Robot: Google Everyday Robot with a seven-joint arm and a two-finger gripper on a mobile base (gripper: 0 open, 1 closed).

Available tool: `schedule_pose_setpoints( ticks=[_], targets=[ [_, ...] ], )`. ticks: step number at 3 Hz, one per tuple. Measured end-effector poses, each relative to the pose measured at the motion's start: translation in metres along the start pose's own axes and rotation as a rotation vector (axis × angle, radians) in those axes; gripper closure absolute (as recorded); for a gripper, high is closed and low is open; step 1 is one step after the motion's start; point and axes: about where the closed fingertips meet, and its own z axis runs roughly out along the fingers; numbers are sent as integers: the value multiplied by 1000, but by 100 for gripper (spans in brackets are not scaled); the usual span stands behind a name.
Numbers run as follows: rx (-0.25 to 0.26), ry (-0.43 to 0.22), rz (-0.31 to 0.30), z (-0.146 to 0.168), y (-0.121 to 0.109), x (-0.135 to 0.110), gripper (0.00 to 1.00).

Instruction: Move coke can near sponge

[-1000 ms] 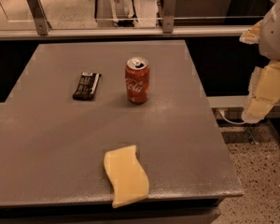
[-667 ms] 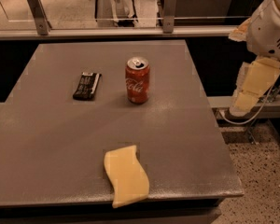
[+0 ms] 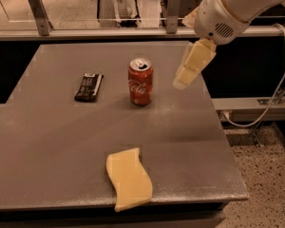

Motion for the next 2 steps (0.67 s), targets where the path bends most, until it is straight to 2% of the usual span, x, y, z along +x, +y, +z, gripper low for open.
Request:
schedule_pose_setpoints(
  ticks=[1,2],
  targets=[
    [-58,-138,45,39,-13,-35,0],
    [-127,-185,80,74,-13,-52,0]
  ],
)
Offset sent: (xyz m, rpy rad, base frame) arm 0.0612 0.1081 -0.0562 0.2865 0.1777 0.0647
